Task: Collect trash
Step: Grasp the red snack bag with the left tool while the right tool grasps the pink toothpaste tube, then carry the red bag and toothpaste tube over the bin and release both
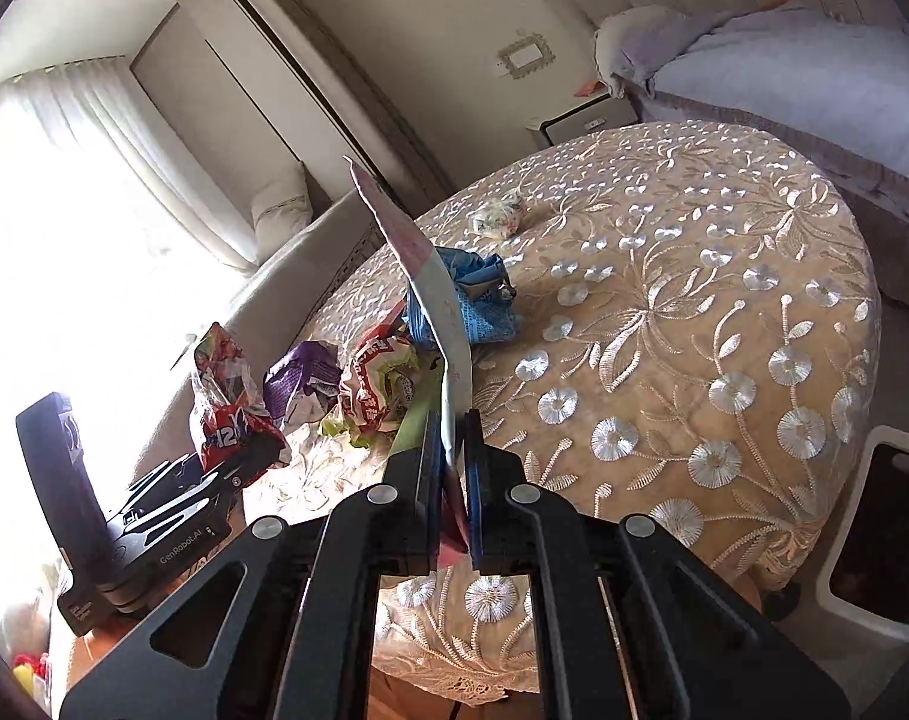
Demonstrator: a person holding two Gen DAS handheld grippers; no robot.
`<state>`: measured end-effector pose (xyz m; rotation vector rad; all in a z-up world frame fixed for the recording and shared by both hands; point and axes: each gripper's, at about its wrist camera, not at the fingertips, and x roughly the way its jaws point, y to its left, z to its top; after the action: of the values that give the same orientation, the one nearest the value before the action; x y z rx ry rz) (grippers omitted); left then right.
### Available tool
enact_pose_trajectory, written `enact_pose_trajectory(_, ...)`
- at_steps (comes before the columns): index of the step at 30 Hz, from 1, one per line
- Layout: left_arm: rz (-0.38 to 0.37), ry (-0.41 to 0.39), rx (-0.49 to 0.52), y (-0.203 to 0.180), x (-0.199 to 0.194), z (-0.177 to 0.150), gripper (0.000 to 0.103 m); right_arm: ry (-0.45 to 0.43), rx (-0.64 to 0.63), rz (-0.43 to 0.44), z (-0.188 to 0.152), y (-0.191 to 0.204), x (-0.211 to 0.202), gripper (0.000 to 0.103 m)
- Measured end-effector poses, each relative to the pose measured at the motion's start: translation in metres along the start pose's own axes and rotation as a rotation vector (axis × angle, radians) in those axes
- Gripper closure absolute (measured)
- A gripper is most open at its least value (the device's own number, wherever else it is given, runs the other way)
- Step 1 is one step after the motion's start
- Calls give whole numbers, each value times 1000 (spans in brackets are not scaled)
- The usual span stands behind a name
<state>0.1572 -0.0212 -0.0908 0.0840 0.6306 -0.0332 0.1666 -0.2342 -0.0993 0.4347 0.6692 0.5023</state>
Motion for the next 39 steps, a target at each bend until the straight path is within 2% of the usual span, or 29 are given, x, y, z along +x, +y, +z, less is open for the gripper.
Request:
enact_pose_trajectory(7,-112,-2,118,-73,-2,2,52,-91,-11,-113,2,-32,-60,95)
enact_pose_trajectory(19,-297,31,296,-192,11,0,52,-132,48,-334,-18,-101,-122,95)
enact_pose_trajectory(30,-438,136,433,-275,44,-18,52,-114,67,-495,-33,-152,-146,95)
enact_pose_trajectory(39,-509,260,522,-331,82,-44,52,-28,86,-585,-44,-198,-143,95)
